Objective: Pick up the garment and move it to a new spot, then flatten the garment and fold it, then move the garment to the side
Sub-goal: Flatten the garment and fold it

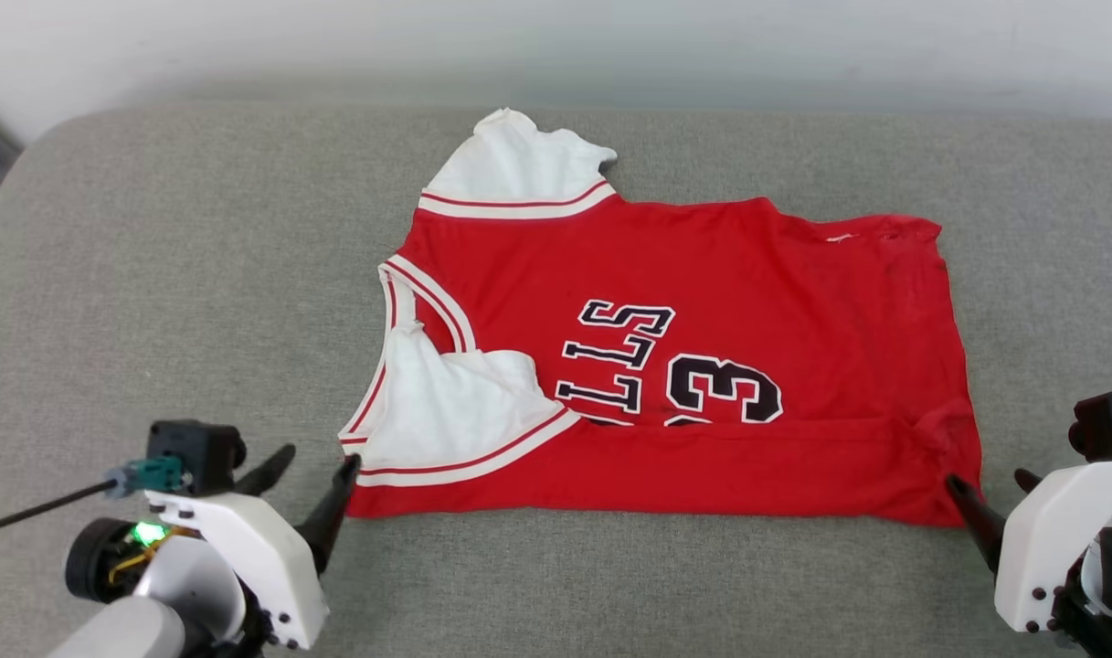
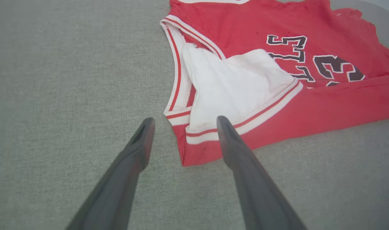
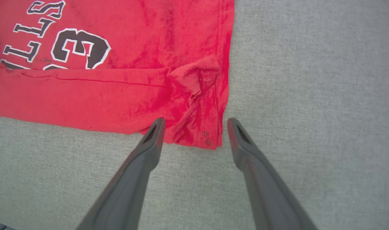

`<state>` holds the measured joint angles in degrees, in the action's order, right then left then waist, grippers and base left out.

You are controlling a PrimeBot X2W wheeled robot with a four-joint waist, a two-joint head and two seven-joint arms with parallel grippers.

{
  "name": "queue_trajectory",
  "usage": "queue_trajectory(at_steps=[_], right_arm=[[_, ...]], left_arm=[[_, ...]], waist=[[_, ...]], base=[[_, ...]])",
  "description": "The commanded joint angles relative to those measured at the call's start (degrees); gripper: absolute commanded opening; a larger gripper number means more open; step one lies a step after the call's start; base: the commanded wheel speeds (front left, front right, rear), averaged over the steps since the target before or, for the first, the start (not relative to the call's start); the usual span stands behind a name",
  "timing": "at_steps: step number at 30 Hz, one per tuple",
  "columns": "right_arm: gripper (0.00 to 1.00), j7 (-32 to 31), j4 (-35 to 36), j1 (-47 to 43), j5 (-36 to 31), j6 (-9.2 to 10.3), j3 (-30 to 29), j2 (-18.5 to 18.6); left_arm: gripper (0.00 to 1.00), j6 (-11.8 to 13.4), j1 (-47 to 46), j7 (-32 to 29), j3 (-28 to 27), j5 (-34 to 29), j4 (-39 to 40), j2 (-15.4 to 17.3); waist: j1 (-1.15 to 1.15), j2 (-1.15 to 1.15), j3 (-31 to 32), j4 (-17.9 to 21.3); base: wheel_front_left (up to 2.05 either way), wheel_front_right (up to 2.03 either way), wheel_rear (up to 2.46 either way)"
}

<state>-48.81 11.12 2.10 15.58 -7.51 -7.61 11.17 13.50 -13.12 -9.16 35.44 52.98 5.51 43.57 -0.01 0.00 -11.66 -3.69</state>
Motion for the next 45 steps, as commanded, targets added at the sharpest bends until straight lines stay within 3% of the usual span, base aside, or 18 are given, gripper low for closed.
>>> queue_trajectory(at_steps=[1,13,22,23,24,34,45], right_arm=[[1.0,-0.3,1.1,-0.4,-0.3,0.04,-0.2,-0.9],[1.0,-0.1,6.0,0.2,-1.3,0.03,-0.5,-4.5],[1.0,1.0,7.0,0.9,-0.6,0.03,-0.4,-4.5],[1.0,1.1,7.1,0.8,-0.5,0.03,-0.4,-4.4],[1.0,1.1,7.2,0.8,-0.5,0.03,-0.4,-4.2],[1.0,-0.7,6.5,0.0,-2.8,0.03,-0.2,-1.7],[1.0,-3.9,0.3,2.1,-8.1,0.03,-2.3,-0.8]], left_arm=[[1.0,0.7,0.7,-0.7,0.4,-0.1,1.1,-0.2],[1.0,3.8,-1.2,-4.9,2.4,-2.3,-0.6,0.3],[1.0,2.0,-2.7,-8.0,5.5,-2.6,-5.8,-1.3],[0.55,1.4,-2.8,-8.6,6.1,-2.6,-6.3,-1.6],[0.03,0.8,-2.7,-8.9,6.6,-2.3,-6.8,-1.9],[0.0,-1.0,-4.1,-4.5,6.3,-4.1,-6.7,-2.9],[0.0,2.0,-6.2,-4.1,6.7,-9.2,4.6,-0.3]], waist=[[0.01,0.0,-0.8,0.2],[0.01,0.0,-6.6,2.2],[0.01,0.0,-8.9,3.1],[0.01,0.0,-9.0,3.2],[0.01,0.0,-9.0,3.2],[0.01,0.0,-5.4,1.4],[0.01,0.0,-6.2,-2.3]], base=[[0.0,0.0,0.0],[0.0,0.0,0.0],[0.0,0.0,0.0],[0.0,0.0,0.0],[0.0,0.0,0.0],[0.0,0.0,0.0],[0.0,0.0,0.0]])
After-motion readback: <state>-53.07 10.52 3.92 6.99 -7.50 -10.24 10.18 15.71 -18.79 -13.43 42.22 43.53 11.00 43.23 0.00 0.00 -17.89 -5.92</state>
